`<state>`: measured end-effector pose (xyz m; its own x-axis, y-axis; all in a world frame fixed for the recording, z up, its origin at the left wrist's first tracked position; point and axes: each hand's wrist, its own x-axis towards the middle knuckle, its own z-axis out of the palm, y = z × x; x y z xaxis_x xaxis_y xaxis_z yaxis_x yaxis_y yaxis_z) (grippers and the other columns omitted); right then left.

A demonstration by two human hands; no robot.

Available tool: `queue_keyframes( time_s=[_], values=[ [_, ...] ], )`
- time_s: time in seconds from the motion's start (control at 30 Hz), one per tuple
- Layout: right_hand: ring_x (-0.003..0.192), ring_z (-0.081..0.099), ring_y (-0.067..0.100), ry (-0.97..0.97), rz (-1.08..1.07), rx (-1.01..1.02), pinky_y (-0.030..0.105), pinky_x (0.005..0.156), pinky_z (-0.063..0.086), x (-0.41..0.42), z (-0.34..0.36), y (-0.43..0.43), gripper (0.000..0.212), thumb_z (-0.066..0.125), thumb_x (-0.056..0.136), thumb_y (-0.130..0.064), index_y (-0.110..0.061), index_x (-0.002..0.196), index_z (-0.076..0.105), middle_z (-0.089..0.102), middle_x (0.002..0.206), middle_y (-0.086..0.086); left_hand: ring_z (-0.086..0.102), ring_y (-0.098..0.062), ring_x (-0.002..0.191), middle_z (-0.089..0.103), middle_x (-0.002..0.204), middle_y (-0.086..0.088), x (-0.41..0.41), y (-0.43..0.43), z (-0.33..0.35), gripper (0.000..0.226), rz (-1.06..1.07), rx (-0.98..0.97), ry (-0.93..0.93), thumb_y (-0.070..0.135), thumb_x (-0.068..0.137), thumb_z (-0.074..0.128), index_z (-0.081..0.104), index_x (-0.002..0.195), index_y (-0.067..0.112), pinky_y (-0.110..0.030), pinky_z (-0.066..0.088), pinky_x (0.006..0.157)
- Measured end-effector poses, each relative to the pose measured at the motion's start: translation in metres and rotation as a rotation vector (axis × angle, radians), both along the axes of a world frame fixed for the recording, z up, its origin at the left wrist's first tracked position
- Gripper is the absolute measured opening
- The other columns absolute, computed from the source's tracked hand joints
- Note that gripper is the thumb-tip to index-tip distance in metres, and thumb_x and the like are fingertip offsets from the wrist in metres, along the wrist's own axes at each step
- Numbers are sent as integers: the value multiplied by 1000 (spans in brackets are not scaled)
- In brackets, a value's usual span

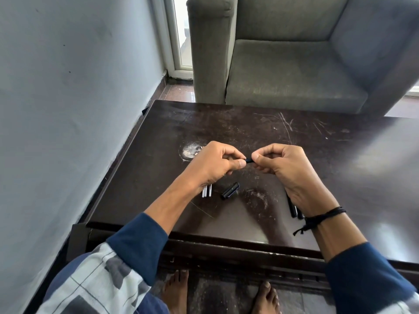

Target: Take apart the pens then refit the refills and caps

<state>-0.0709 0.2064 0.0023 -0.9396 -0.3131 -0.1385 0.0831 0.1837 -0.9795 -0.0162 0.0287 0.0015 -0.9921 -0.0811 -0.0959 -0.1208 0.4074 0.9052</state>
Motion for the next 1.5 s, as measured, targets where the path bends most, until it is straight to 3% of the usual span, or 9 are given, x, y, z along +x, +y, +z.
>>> queue_keyframes(
  time_s=[0.13, 0.33, 0.53, 0.63, 0.77, 0.93, 1.13, 1.3, 1.5],
  values=[
    [65, 65, 11, -9, -26, 8, 22, 65, 55, -1, 0, 0, 22, 78, 88, -26, -5, 88, 76, 75, 77, 13, 52, -7, 59, 62, 60, 3, 0, 0, 1, 9, 6, 10, 6, 16, 92, 75, 76, 89, 25, -25, 43, 71],
    [64, 60, 17, 19, -18, 31, 24, 63, 51, -1, -2, 0, 12, 79, 85, -10, 1, 84, 74, 70, 71, 16, 51, -8, 58, 63, 62, -1, 0, 1, -2, 5, 7, -4, -6, 17, 91, 76, 77, 89, 22, -28, 42, 71],
    [66, 65, 13, -8, 4, 22, 23, 66, 55, -1, -1, -1, 24, 78, 88, -26, -2, 86, 77, 76, 77, 13, 51, -8, 58, 63, 66, -5, 0, 1, 0, 6, 10, 16, -1, 16, 91, 75, 78, 91, 21, -25, 43, 71],
    [61, 61, 13, 8, 4, 32, 25, 63, 53, 1, -1, -2, 18, 78, 88, -17, 1, 84, 75, 71, 68, 11, 52, -9, 59, 65, 68, -6, 0, 1, -2, 8, 3, 7, -1, 17, 90, 77, 78, 88, 24, -28, 45, 73],
    [66, 64, 16, 23, 36, 8, 25, 66, 54, 1, 1, -1, 9, 81, 83, -9, -2, 85, 76, 73, 74, 16, 51, -8, 58, 64, 67, -6, 0, 1, -1, 6, 11, 25, 4, 14, 91, 76, 79, 91, 19, -26, 44, 70],
    [63, 63, 12, 3, 1, 23, 24, 66, 55, 0, 0, -2, 28, 75, 90, -30, -3, 87, 76, 75, 73, 11, 53, -9, 59, 65, 69, -6, 0, -2, 2, 6, 28, 31, -7, 13, 91, 75, 79, 95, 14, -24, 45, 70],
    [59, 60, 11, 33, 4, 35, 20, 59, 51, -1, 0, 1, 14, 78, 87, -13, 0, 82, 75, 71, 66, 9, 50, -5, 54, 62, 62, 0, -1, 0, -1, 6, 13, 15, -12, 13, 90, 76, 78, 90, 19, -19, 43, 66],
    [63, 63, 12, -7, 29, 35, 24, 65, 56, 1, 2, -1, 34, 76, 87, -37, -3, 84, 78, 75, 75, 14, 52, -8, 58, 64, 65, -1, -1, -1, -2, 9, 13, 23, -1, 14, 90, 76, 77, 88, 22, -24, 45, 70],
    [62, 58, 14, 35, 60, 35, 24, 62, 50, 0, 2, 0, 9, 83, 81, -12, -5, 82, 77, 69, 70, 13, 51, -9, 58, 65, 68, -6, 0, 0, -1, 7, 6, 48, -4, 11, 90, 76, 79, 91, 17, -24, 45, 68]
  ],
)
